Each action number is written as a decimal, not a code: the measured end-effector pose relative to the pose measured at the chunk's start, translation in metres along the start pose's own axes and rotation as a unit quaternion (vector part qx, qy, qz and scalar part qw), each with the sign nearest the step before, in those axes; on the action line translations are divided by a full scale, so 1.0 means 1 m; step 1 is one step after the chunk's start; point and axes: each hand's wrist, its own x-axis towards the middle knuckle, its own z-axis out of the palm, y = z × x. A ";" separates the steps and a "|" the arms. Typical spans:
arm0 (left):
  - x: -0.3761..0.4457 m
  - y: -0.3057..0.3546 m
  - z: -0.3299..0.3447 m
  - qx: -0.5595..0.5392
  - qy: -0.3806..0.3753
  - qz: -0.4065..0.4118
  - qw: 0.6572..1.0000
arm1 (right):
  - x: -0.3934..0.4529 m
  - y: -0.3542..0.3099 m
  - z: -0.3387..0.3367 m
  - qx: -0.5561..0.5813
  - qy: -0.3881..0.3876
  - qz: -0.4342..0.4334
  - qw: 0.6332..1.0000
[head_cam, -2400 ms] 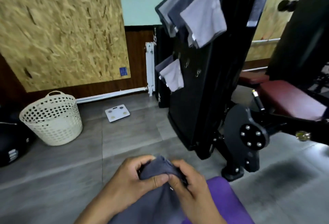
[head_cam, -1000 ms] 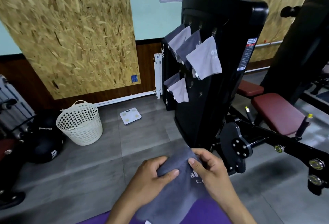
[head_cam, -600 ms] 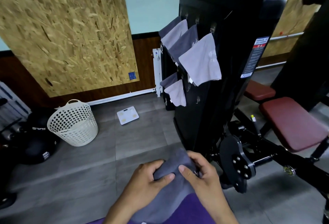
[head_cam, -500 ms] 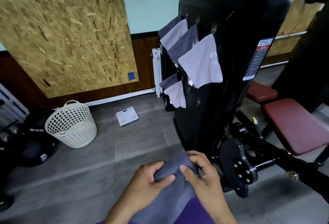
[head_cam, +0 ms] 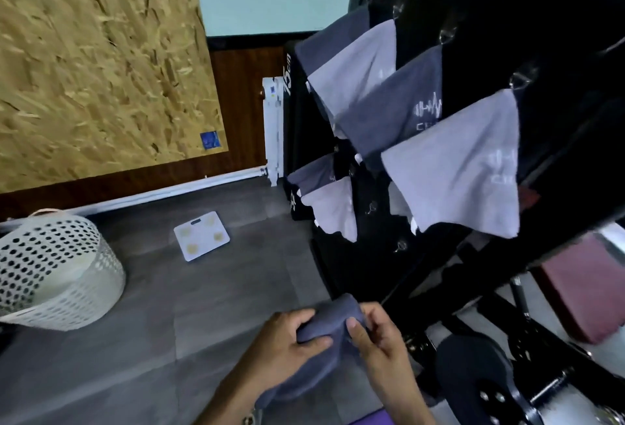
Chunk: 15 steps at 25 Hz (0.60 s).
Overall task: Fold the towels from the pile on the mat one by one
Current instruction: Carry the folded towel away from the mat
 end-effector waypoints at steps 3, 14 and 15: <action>0.072 -0.023 -0.023 0.004 -0.028 0.007 1.000 | 0.066 0.008 0.013 0.011 0.021 0.026 0.999; 0.298 -0.105 0.029 0.027 -0.027 0.028 0.999 | 0.270 0.115 -0.025 -0.036 0.106 0.104 0.988; 0.314 -0.112 0.037 0.024 -0.026 0.037 0.999 | 0.283 0.128 -0.029 -0.040 0.117 0.105 0.987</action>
